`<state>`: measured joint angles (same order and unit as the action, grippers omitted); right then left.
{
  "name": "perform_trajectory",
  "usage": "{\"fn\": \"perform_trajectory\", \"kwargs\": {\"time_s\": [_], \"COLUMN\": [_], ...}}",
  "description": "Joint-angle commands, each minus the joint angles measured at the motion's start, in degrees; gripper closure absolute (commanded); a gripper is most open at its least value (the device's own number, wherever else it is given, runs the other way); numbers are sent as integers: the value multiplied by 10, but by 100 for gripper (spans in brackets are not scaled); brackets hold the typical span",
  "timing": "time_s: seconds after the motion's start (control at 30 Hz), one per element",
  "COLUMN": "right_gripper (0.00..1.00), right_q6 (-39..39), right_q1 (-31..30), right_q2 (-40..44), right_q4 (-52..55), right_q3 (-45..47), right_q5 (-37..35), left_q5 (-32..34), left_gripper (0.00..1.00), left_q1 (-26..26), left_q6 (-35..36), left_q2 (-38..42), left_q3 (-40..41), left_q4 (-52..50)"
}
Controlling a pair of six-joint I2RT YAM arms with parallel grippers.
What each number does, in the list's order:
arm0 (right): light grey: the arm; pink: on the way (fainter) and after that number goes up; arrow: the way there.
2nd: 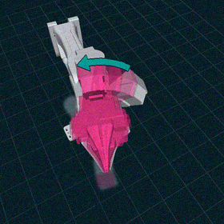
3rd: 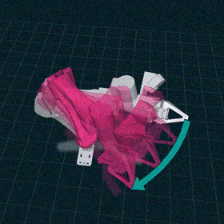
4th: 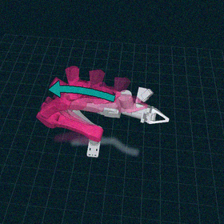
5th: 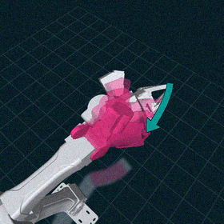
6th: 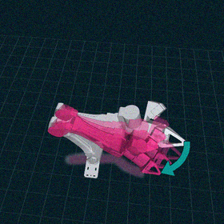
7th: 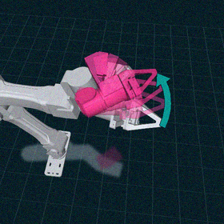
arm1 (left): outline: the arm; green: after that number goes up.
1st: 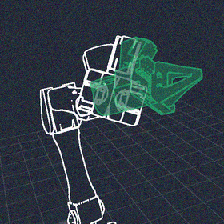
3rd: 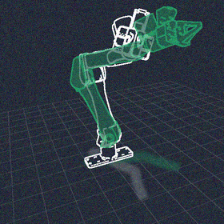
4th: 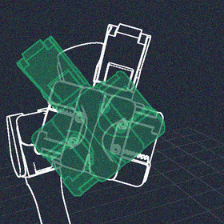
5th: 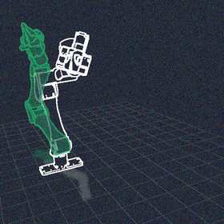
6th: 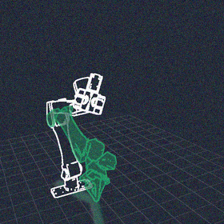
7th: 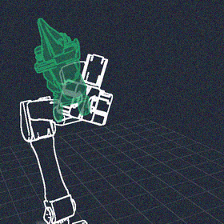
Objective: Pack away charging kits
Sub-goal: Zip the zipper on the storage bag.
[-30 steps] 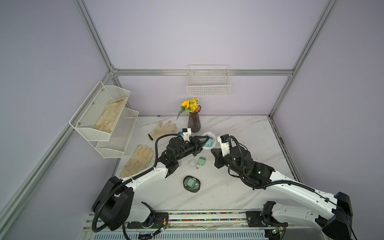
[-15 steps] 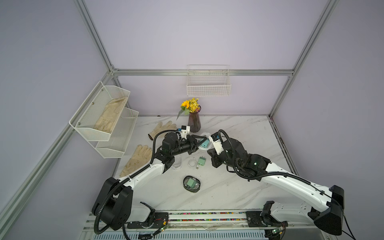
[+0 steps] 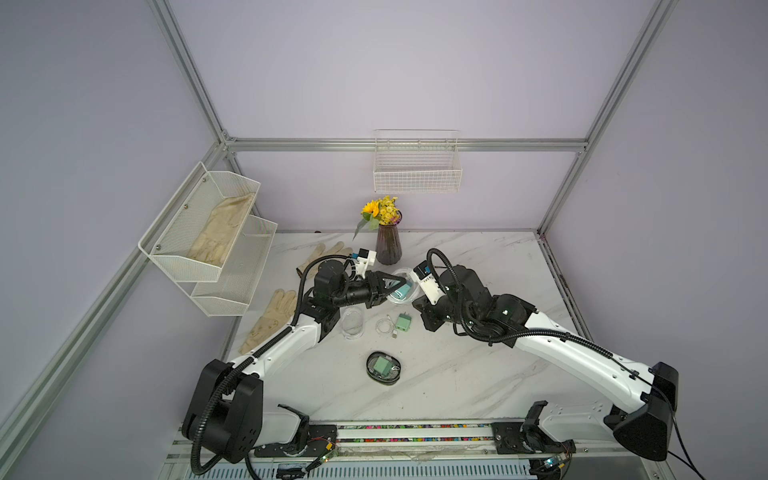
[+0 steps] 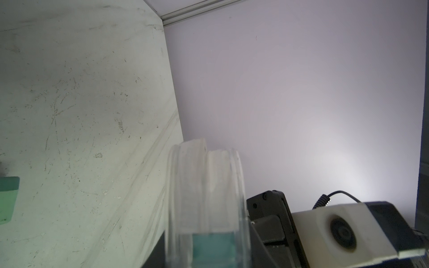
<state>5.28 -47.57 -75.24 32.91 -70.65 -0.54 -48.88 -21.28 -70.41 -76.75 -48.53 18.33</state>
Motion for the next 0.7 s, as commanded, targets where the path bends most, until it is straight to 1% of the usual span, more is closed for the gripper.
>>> {"fn": "perform_trajectory", "kwargs": {"time_s": [0.0, 0.07, 0.2, 0.37, 0.43, 0.57, 0.67], "right_gripper": [100, 100, 100, 100, 100, 100, 100], "right_q6": [-32, -45, -66, -94, -102, -123, -145], "right_q1": [21, 22, 22, 26, 27, 27, 28], "right_q2": [1, -8, -29, -30, -30, -52, -66], "right_q4": [73, 88, 112, 107, 106, 95, 84], "right_q3": [-25, -35, -52, -82, -97, -121, -140], "right_q5": [-43, -55, -121, -169, -193, -207, -216], "left_q5": [-27, -32, -71, -119, -122, -143, -158], "left_gripper": [100, 100, 100, 100, 100, 100, 100], "left_q1": [29, 36, 41, 41, 41, 37, 25], "left_q6": [50, 56, 62, 73, 87, 98, 109], "left_q2": [25, 29, 23, 12, 15, 15, 14], "left_q3": [-58, -52, -50, -43, -37, -25, -16], "left_q4": [-12, -14, -2, -7, -20, -31, -32]}}
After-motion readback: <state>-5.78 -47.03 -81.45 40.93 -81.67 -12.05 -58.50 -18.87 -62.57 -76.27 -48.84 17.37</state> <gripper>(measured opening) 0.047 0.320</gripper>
